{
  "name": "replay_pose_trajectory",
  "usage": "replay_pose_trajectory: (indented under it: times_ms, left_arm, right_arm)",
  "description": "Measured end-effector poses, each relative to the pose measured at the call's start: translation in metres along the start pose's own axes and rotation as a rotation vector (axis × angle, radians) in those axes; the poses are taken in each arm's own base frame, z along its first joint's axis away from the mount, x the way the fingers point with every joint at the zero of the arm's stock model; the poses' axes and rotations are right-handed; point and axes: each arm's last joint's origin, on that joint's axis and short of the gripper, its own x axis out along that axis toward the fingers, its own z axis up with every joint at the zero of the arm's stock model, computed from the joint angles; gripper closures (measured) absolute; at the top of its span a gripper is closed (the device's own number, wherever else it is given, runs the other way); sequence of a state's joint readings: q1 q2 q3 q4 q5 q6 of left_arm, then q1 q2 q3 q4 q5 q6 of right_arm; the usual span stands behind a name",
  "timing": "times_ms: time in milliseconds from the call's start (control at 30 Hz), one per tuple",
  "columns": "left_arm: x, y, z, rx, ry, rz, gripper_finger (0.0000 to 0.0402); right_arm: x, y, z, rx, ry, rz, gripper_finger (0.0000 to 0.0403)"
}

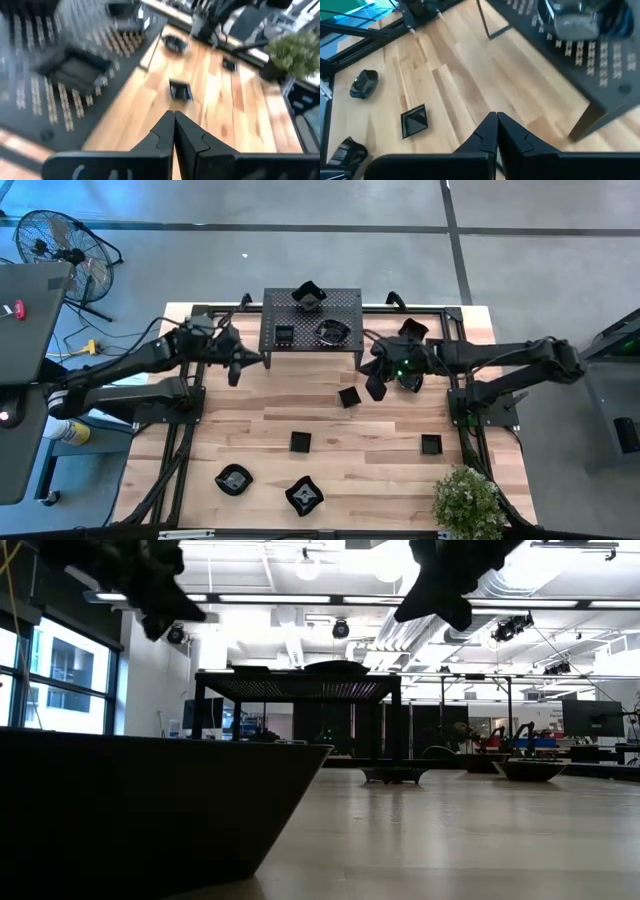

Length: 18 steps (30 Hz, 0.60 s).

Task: Pick & Place Mini shaped plates
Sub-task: Stack the black square plate on top of the black square plate on the shelf

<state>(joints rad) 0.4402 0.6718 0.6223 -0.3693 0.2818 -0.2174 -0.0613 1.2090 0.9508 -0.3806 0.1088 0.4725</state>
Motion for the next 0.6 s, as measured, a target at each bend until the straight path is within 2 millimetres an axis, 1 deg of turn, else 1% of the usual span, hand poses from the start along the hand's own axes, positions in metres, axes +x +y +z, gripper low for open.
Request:
replay_pose_trajectory:
  times_ms: [100,233,433,600]
  left_arm:
    - [0.002,-0.001,-0.007,0.002,0.050,-0.007,0.0401]
    - [0.004,-0.003,-0.009,0.011,0.072,-0.023,0.0401]
    - [0.004,-0.003,-0.010,0.028,0.077,-0.024,0.0401]
    - [0.003,-0.004,-0.011,0.026,0.091,-0.051,0.0401]
  right_arm:
    - [0.008,0.004,-0.010,0.080,0.053,-0.053,0.0402]
    - [0.031,0.004,-0.029,0.249,0.195,-0.152,0.0393]
    - [0.070,0.004,-0.053,0.365,0.319,-0.245,0.0338]
    - [0.088,0.000,-0.064,0.402,0.370,-0.294,0.0303]
